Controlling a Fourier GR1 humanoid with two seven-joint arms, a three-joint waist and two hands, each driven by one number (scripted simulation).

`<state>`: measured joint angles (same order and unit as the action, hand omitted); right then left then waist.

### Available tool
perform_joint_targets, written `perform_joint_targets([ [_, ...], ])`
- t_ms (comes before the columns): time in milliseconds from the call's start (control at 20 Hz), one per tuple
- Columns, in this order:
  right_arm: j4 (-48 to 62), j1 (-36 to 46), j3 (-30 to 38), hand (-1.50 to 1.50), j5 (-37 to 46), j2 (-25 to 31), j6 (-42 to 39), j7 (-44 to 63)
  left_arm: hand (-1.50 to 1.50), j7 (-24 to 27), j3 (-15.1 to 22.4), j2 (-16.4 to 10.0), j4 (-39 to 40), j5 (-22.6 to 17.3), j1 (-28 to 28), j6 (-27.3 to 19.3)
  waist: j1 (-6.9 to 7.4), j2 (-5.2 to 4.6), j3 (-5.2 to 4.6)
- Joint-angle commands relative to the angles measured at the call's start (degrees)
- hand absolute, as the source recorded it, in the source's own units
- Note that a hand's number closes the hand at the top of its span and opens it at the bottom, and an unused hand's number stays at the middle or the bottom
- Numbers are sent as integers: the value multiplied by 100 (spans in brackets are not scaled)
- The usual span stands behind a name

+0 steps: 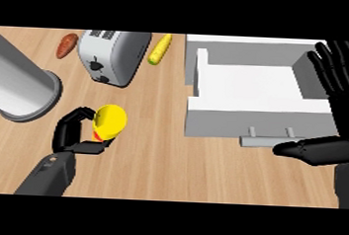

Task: Pick up the cup, place it into the drawer and close the drawer

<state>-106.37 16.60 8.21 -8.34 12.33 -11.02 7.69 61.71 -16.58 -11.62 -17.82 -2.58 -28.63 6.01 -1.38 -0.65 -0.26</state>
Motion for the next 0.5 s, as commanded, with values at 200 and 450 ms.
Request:
perform_joint_targets([
  [200,40,107,165,-150,-112,172,-67,173,150,461,-161,250,-514,-349,-338,595,97,63,20],
  [450,-40,-20,-14,-150,171,21,84,73,150,-248,319,676,-1262,-165,-687,404,188,101,30],
])
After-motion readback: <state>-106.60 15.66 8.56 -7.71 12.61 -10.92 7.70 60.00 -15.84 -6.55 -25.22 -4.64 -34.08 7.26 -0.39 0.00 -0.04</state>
